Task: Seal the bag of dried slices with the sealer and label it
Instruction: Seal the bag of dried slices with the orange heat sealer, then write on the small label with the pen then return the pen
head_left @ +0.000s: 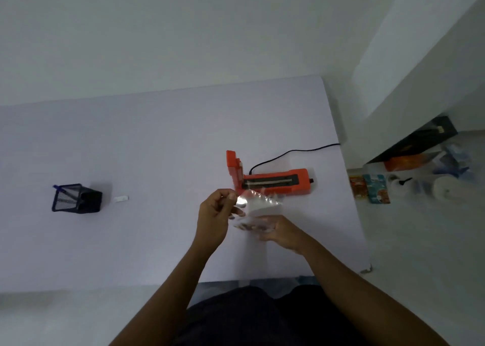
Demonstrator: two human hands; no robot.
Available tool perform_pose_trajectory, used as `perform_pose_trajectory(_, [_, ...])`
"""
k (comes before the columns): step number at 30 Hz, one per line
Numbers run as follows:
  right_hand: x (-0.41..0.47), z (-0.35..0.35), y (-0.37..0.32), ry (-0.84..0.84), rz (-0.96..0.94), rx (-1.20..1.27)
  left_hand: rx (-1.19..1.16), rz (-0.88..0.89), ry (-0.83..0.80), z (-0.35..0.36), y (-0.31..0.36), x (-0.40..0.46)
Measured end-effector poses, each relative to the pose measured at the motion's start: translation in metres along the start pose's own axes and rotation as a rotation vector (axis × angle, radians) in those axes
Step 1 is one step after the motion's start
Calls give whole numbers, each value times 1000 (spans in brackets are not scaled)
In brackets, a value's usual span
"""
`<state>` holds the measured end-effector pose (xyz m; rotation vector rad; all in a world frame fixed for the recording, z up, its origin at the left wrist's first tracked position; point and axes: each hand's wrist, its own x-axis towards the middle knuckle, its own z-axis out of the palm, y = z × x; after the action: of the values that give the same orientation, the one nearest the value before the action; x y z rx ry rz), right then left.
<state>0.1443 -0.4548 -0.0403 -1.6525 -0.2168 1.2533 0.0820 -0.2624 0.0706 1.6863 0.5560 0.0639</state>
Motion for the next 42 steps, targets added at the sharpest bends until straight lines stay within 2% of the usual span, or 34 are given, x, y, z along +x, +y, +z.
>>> perform_pose_trajectory(3, [19, 36, -18, -33, -13, -60, -50, -36, 99, -37, -2, -11])
perform_pose_trajectory(8, [48, 99, -50, -92, 28, -20, -129, -70, 303, -104, -9, -19])
perform_pose_trajectory(11, [70, 133, -58, -83, 64, 30, -170, -132, 342, -142, -21, -9])
perform_pose_trajectory(14, [89, 157, -67, -9, 100, 88, -160, -250, 270, -176, -47, 8])
perform_pose_trajectory(20, [124, 185, -81, 208, 189, 204, 96, -489, -13, -218, -119, 39])
perform_pose_trajectory(26, [151, 195, -84, 447, 213, 150, 211, -525, -204, -220, -152, 55])
perform_pose_trajectory(33, [154, 205, -73, 681, 218, -68, 264, -522, -210, -213, -156, 55])
perform_pose_trajectory(39, [140, 209, -75, 703, 186, -75, 265, -539, -177, -210, -146, 46])
perform_pose_trajectory(42, [137, 210, -82, 751, 112, -77, 296, -520, -141, -218, -138, 42])
